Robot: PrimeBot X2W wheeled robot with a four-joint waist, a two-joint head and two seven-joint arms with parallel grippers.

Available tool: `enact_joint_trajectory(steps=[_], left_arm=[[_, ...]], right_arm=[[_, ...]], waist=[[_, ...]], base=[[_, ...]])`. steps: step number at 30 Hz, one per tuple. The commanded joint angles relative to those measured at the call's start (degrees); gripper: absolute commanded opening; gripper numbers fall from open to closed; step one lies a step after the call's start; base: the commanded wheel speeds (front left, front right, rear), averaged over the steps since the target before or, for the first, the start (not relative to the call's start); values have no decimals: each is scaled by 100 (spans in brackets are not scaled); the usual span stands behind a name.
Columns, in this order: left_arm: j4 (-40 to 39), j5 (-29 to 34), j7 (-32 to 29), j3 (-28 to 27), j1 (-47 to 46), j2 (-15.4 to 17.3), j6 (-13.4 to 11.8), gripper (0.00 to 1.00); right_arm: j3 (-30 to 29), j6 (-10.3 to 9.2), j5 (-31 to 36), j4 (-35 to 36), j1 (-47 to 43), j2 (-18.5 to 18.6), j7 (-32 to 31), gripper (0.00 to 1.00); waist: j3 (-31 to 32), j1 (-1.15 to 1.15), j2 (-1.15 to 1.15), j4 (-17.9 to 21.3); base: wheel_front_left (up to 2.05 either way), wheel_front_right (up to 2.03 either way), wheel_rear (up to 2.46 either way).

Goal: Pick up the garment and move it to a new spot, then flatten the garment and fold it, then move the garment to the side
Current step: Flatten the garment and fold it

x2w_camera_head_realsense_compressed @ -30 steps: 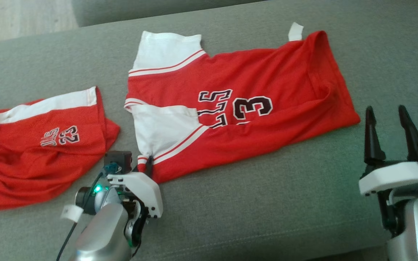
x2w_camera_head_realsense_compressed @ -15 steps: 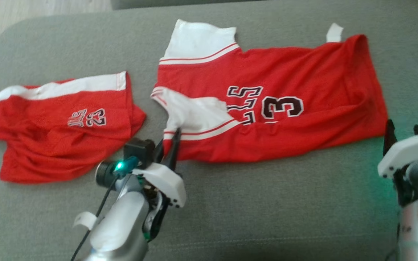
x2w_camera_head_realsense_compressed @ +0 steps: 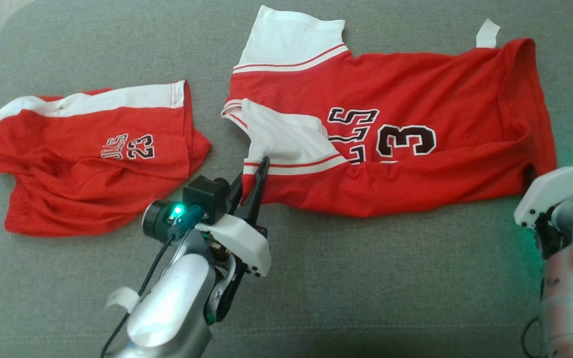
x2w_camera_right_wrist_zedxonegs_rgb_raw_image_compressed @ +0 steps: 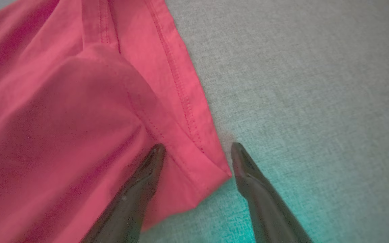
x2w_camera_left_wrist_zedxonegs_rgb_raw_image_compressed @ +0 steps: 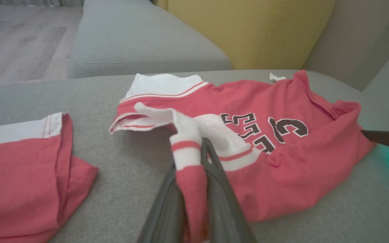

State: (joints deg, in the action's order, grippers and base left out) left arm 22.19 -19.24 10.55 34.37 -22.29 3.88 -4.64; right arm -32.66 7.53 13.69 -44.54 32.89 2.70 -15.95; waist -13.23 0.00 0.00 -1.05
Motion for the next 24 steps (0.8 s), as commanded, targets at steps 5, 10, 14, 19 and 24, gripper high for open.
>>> enact_joint_trajectory(steps=[5, 10, 14, 19, 24], left_arm=[[-287, 6, -69, -221, 22, 234, -106, 0], [-266, -41, -98, -300, 133, 372, -185, 0], [-226, -91, -109, -354, 241, 456, -230, 0], [-168, -189, -115, -425, 508, 587, -296, 0], [-178, -276, -199, -414, 823, 695, -323, 0]], right_arm=[[164, -4, -14, -360, 307, 18, 32, 0], [260, -4, -186, -578, 308, 18, 221, 0], [328, -4, -285, -603, 205, 18, 323, 0], [444, -4, -416, -513, -117, 24, 337, 0], [608, -4, -635, -281, -511, 63, 175, 0]], waist=[[58, 0, 0, 122], [240, 0, 0, 244], [417, 0, 0, 307], [789, 0, 0, 419], [1105, 0, 0, 493]], base=[[0, 0, 0], [0, 0, 0], [0, 0, 0], [0, 0, 0], [0, 0, 0]])
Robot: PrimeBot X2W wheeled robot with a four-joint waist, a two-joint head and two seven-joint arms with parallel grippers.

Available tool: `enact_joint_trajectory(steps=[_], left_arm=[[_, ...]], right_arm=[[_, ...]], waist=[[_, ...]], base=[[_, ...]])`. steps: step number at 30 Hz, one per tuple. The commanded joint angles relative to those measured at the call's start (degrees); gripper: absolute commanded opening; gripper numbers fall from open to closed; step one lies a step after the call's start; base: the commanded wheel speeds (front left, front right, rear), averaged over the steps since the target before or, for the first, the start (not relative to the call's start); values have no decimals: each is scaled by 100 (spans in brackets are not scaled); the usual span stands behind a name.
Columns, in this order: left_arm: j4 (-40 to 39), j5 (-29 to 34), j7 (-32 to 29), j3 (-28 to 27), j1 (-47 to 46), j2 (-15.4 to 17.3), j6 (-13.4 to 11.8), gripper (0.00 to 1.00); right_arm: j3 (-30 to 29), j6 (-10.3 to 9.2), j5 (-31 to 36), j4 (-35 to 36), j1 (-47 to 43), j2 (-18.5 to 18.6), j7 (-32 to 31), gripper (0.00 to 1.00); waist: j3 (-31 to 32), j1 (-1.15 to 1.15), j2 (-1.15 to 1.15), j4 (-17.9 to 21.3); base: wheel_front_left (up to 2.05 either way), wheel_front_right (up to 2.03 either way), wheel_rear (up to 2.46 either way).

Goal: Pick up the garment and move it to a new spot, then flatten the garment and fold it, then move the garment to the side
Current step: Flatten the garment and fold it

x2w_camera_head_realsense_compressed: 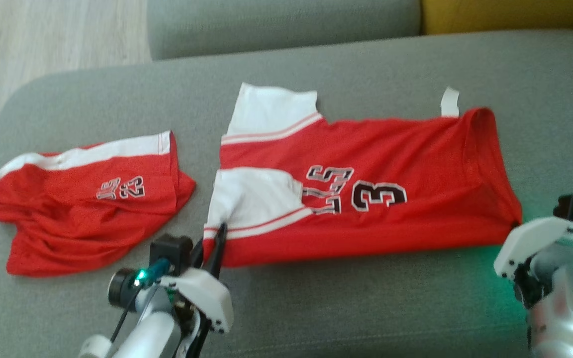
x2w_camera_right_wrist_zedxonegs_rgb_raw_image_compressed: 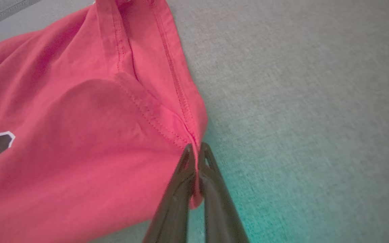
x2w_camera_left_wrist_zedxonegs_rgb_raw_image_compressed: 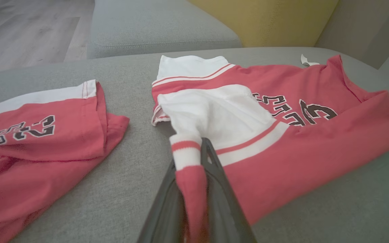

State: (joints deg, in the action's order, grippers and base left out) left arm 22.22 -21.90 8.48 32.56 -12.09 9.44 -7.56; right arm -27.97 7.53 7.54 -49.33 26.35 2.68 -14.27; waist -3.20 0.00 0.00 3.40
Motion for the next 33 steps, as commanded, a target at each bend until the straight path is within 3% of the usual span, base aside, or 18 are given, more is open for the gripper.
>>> enact_joint_trajectory(steps=[1, 11, 18, 19, 20, 21, 22, 33], left_arm=[[-194, -33, -12, -229, -132, 157, -32, 0], [-522, -291, -502, -157, 518, 374, -61, 0], [-439, -351, -721, -16, 583, 340, -22, 0], [-416, -354, -724, -7, 573, 328, -25, 0], [-393, -355, -729, 1, 561, 321, -28, 15], [-376, -345, -708, -1, 538, 314, -44, 63], [-367, -330, -659, -17, 507, 307, -72, 100], [-543, -244, 186, -387, -112, 187, -299, 100]], right_arm=[[177, -4, -73, 262, 50, 68, -44, 0], [375, -4, -732, 1703, -1136, 65, -918, 0], [524, -4, -925, 2585, -1631, 36, -1407, 0], [545, -4, -912, 2693, -1648, 33, -1396, 31], [581, -4, -899, 2799, -1659, 31, -1372, 100], [600, -4, -903, 2900, -1659, 29, -1332, 100], [609, -4, -916, 2996, -1647, 27, -1276, 100], [1098, -4, -956, 3631, -1338, 22, -118, 100]], waist=[[159, 0, 0, 56], [439, 0, 0, 93], [421, 0, 0, 137], [414, 0, 0, 148], [405, 0, 0, 159], [395, 0, 0, 169], [383, 0, 0, 178], [117, 0, 0, 330]], base=[[0, 0, 0], [0, 0, 0], [0, 0, 0], [0, 0, 0], [0, 0, 0], [0, 0, 0], [0, 0, 0], [0, 0, 0]])
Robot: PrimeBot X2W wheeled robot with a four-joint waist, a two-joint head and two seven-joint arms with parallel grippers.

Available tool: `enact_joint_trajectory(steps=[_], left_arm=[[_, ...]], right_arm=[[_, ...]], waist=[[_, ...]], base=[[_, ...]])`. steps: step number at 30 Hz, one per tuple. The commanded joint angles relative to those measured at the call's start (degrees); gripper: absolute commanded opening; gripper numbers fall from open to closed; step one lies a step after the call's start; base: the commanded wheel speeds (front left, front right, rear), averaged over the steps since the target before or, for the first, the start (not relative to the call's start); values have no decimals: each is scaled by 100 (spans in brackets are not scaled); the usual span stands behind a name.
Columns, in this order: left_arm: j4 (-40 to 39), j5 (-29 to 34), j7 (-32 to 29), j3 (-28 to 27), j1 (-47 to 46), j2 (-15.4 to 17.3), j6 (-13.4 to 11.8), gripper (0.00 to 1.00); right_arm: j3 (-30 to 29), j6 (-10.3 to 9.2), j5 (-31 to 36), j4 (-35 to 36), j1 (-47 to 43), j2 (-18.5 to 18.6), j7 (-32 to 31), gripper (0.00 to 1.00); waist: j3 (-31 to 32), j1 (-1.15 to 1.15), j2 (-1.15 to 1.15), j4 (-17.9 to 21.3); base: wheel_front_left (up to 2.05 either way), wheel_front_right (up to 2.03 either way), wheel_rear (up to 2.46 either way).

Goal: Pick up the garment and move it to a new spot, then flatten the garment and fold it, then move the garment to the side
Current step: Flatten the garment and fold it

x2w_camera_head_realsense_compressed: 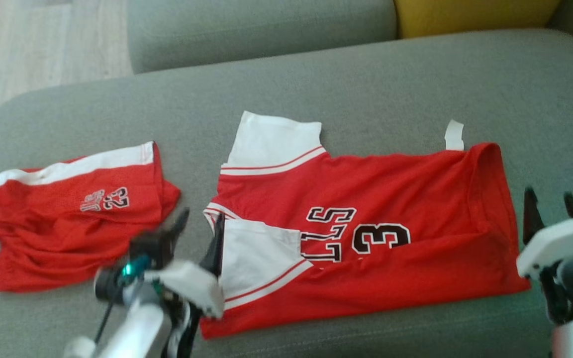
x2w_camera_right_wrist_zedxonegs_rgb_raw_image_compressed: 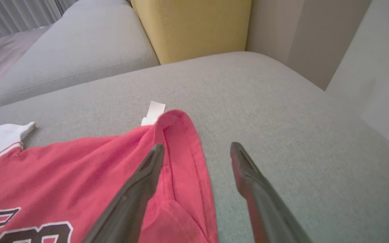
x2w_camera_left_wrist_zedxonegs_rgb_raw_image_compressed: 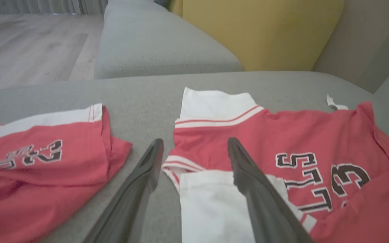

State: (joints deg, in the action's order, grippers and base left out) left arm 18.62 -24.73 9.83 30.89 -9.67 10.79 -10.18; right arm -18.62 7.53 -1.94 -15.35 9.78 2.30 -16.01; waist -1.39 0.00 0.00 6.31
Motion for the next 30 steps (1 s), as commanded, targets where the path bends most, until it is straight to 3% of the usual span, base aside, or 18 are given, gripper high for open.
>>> enact_joint_trajectory(steps=[1, 9, 16, 30], left_arm=[[-186, 62, 82, -234, -478, 44, -35, 100], [339, 294, -213, -90, -1827, -22, 207, 100], [1606, 410, -763, 76, -3103, -112, 521, 100], [3955, 737, -732, 269, -5093, 41, 925, 100]], right_arm=[[220, -4, -14, 250, 371, 59, 156, 100], [827, -4, -54, 316, 990, 58, 743, 100], [1352, -4, -67, 393, 1432, 58, 967, 100], [2084, -4, -395, 617, 2001, 58, 1189, 100]], waist=[[-118, 0, 0, 60], [-741, 0, 0, 318], [-1271, 0, 0, 572], [-2122, 0, 0, 1224]], base=[[0, 0, 0], [0, 0, 0], [0, 0, 0], [0, 0, 0]])
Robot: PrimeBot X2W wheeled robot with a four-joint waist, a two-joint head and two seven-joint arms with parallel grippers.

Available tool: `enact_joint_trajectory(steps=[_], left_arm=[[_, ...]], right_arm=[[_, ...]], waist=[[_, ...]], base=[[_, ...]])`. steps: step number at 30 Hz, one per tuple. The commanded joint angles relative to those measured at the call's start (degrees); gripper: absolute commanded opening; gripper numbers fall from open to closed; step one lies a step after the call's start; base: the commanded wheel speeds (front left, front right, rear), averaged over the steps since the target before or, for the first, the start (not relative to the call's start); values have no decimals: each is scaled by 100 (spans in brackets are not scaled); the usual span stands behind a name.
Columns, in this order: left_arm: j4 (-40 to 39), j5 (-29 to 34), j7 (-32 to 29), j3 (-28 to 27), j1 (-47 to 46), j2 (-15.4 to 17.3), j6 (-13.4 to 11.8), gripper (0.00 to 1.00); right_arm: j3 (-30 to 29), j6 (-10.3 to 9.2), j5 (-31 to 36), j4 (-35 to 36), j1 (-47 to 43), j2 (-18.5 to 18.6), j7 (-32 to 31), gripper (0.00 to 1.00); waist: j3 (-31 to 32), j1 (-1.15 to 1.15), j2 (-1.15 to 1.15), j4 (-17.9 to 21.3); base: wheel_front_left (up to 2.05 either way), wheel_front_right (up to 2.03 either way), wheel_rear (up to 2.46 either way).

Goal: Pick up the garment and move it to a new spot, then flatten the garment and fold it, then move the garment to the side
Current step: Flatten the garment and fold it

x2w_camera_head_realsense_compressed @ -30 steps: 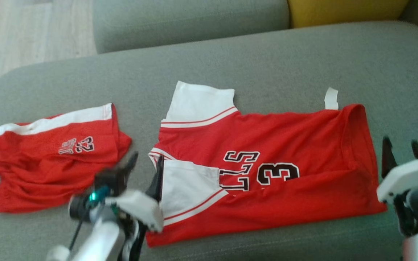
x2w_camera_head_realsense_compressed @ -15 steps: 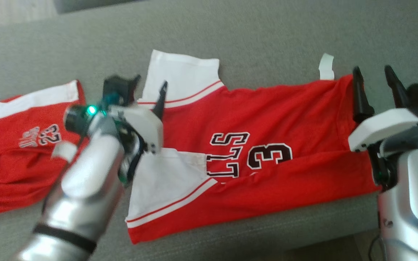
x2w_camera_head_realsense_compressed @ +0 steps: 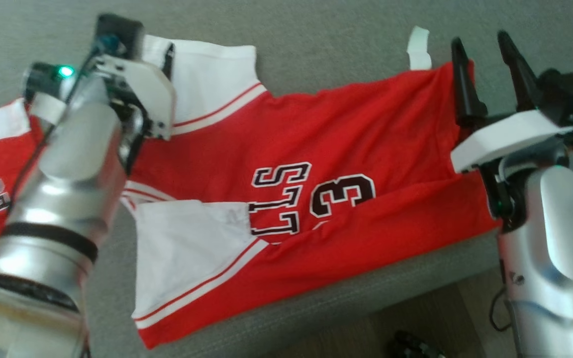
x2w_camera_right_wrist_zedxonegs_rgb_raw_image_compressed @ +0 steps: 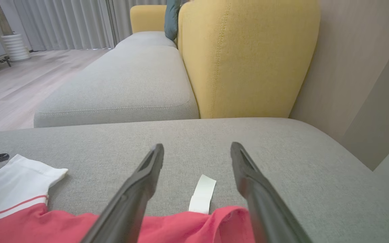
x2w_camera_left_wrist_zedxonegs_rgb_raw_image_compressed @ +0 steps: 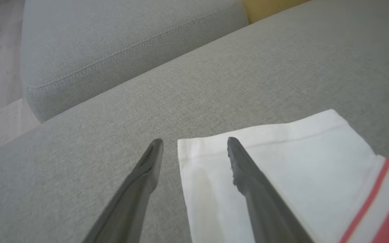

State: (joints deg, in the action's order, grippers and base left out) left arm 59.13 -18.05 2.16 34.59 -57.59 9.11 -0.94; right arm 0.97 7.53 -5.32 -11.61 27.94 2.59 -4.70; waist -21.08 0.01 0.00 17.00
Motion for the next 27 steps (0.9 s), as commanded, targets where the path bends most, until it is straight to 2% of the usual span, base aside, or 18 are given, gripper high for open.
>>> enact_joint_trajectory(steps=[1, 9, 15, 16, 17, 21, 27], left_arm=[[40, 85, 34, -86, -388, 234, 22, 100], [860, 119, 73, 5, -831, 323, 176, 100], [1131, 91, -7, 104, -856, 172, 396, 100], [1167, 77, -55, 128, -841, 129, 468, 30], [1194, 40, -90, 132, -828, 78, 531, 0], [1223, -58, -3, 151, -826, -84, 664, 0], [1111, -324, 658, -36, -809, -271, 673, 0]], right_arm=[[174, -4, -85, 257, 219, 29, 72, 100], [368, -4, -183, 374, 313, 29, 140, 100], [261, -4, -128, 335, 306, 29, 160, 100], [235, -4, -111, 312, 312, 29, 159, 100], [203, -4, -92, 285, 327, 29, 155, 100], [-53, -4, 65, 136, 429, 29, 88, 100], [-535, -4, 446, -280, 713, 29, -191, 100]], waist=[[-194, -1, 0, 197], [-379, -1, 0, 351], [-366, -1, 0, 313], [-358, -1, 0, 299], [-347, -1, 0, 280], [-299, -1, 0, 122], [-175, -1, 0, -297]], base=[[0, 0, 0], [0, 0, 0], [0, 0, 0], [0, 0, 0], [0, 0, 0], [0, 0, 0], [0, 0, 0]])
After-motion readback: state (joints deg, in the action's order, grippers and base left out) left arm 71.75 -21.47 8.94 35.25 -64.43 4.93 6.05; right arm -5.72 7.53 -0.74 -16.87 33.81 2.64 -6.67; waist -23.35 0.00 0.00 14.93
